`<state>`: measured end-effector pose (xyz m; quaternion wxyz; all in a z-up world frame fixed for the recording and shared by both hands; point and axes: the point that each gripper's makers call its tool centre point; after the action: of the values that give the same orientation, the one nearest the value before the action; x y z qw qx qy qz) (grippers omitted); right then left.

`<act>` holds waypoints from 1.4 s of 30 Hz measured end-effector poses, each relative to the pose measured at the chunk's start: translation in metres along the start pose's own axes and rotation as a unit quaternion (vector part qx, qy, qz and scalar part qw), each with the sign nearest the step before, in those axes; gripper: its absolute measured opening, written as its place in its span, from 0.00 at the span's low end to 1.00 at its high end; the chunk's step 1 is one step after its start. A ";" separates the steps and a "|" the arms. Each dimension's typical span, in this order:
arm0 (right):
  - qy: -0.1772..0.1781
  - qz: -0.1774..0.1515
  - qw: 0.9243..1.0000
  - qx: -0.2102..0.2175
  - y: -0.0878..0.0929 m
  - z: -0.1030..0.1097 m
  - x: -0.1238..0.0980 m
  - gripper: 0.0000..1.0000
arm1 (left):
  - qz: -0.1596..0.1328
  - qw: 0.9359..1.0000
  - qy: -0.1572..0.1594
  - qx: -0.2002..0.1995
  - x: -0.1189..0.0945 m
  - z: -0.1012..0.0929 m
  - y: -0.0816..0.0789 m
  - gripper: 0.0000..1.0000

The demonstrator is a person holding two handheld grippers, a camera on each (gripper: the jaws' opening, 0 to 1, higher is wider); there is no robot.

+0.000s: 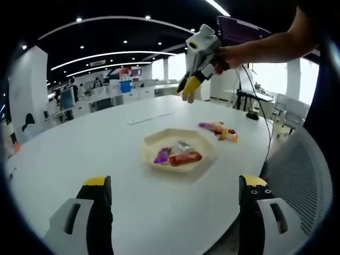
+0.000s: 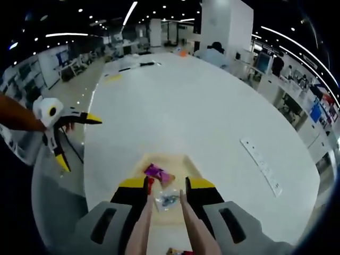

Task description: Place the target food into the container with the food tongs after gripping and lifting it, then release it inside without dropping or visibly crushing the food.

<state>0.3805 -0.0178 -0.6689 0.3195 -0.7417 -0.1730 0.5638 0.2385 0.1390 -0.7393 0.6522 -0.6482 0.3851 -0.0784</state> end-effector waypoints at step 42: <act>0.049 0.020 0.998 0.039 0.113 -0.052 -0.068 0.28 | 0.019 1.000 -0.017 0.013 0.004 0.005 0.011 1.00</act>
<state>0.3971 -0.1576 -0.6869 0.3450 -0.7584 -0.1204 0.5398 0.2397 0.1417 -0.7515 0.6683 -0.6333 0.3856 -0.0598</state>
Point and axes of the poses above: the point that each gripper's makers call its tool centre point, and the gripper's own axes: x roughly forward along the fingers, z roughly to its left, y roughly out of its underside, and after that the axes turned 10 degrees about -x, right-handed
